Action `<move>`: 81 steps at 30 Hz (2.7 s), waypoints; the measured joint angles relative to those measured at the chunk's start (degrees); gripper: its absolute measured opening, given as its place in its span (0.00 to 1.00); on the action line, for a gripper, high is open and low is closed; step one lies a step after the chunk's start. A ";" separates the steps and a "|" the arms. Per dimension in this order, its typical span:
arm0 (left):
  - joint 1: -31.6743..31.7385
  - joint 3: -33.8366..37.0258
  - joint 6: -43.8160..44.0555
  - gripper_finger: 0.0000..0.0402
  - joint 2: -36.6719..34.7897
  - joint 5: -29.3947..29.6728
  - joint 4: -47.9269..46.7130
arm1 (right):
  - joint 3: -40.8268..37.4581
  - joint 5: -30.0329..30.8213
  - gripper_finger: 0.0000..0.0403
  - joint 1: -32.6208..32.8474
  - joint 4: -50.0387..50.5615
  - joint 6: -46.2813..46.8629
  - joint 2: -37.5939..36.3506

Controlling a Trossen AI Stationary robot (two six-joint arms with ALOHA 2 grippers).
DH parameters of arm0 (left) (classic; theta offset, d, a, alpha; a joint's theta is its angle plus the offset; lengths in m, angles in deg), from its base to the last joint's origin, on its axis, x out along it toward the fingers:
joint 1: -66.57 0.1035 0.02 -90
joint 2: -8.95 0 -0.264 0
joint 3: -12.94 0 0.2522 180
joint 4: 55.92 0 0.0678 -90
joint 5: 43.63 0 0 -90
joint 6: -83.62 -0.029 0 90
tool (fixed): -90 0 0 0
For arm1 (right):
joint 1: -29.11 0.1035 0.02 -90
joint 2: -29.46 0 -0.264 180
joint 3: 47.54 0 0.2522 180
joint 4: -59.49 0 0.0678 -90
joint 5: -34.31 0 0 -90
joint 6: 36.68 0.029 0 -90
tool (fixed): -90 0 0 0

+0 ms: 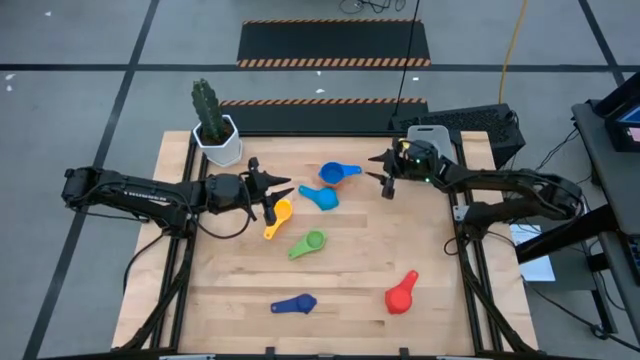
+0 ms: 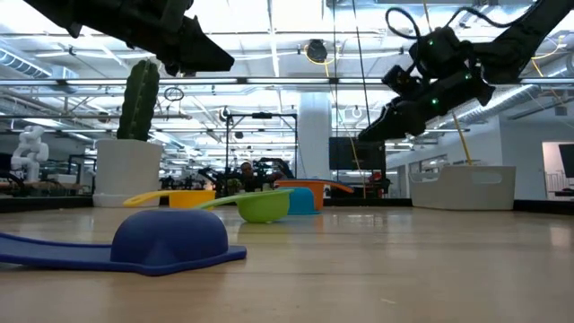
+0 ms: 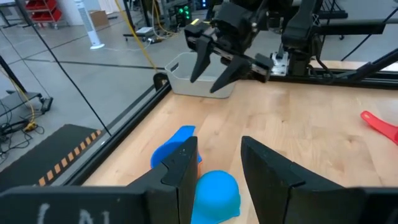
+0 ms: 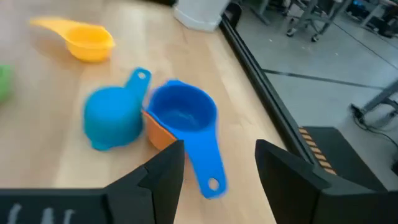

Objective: Nest measuring cups in basket
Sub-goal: Stack the red measuring cup on top of the blue measuring cup

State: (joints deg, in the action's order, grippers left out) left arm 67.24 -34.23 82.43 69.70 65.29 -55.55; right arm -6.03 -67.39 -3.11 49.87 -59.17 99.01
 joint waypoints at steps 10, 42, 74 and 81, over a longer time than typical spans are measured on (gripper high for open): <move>0.00 0.00 -0.02 0.32 0.00 -1.11 2.79 | 6.71 8.80 0.60 8.70 6.88 8.45 1.90; -12.87 0.00 15.49 0.32 1.70 -0.91 -2.51 | 7.65 24.48 0.48 42.28 18.69 43.18 1.90; -23.70 0.02 23.44 0.32 16.17 5.14 8.95 | 7.52 31.47 0.47 54.11 14.94 45.98 1.61; -17.39 0.00 10.35 0.32 14.85 5.20 9.81 | 3.93 32.75 0.47 54.11 14.09 38.15 1.59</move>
State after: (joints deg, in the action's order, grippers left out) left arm 49.85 -34.23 92.77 84.55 70.49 -45.74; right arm -2.10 -34.64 51.00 63.96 -21.02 100.59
